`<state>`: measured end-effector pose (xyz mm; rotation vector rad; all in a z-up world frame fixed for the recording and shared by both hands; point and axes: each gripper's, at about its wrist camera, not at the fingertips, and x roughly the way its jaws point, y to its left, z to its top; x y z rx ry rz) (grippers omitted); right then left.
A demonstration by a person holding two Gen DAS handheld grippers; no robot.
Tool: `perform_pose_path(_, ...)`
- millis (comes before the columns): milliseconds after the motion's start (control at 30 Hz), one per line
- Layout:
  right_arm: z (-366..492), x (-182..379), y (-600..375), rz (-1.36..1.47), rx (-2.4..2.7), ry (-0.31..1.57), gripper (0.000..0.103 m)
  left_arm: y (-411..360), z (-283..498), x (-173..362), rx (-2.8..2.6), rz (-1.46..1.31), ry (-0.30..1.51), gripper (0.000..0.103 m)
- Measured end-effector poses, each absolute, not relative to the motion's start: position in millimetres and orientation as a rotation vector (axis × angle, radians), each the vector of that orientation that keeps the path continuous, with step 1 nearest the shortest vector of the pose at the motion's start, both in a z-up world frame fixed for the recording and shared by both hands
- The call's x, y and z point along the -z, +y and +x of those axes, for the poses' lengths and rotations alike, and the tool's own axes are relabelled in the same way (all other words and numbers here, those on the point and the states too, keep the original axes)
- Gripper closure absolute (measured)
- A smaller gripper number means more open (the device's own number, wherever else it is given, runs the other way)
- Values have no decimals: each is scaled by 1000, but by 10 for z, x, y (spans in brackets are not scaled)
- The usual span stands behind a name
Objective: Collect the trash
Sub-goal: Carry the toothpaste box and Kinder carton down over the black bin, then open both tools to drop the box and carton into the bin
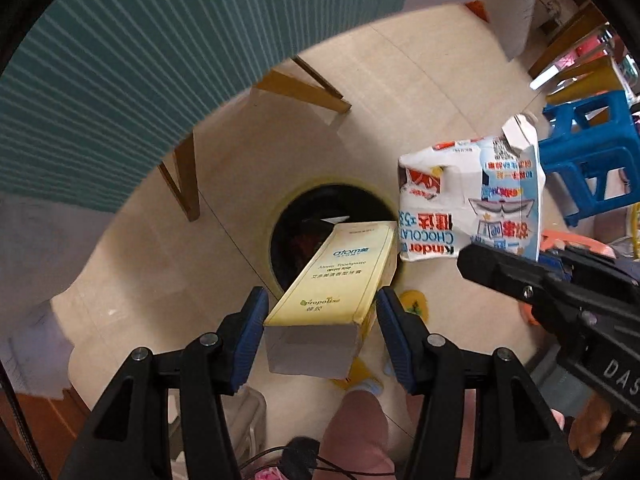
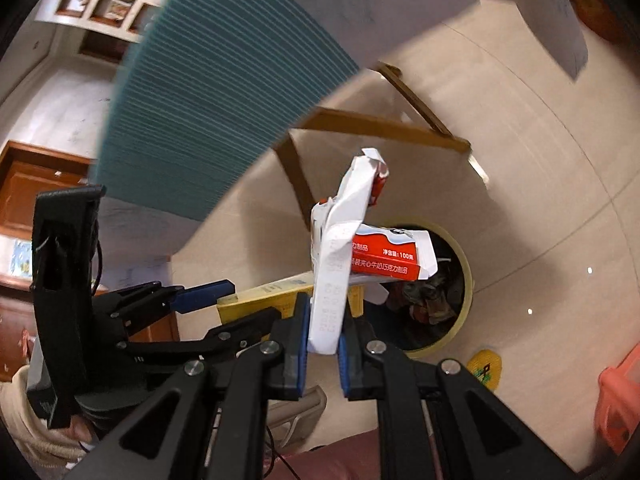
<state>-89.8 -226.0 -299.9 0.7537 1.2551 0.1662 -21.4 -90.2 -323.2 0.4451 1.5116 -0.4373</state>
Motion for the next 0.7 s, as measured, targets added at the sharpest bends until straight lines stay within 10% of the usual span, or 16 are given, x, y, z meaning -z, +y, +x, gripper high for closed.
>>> perform_pose_path(200, -892, 3461, -2163, 765, -129, 1267, 91, -897, -137, 3607, 415, 457, 1501, 43)
perform_pose_path(300, -884, 3570, -2124, 755, -127, 1273, 91, -852, -117, 3692, 401, 449, 1501, 22)
perform_pose_path(700, -820, 3754, -2004, 751, -141, 1282, 91, -487, -127, 3671, 335, 438, 1455, 16)
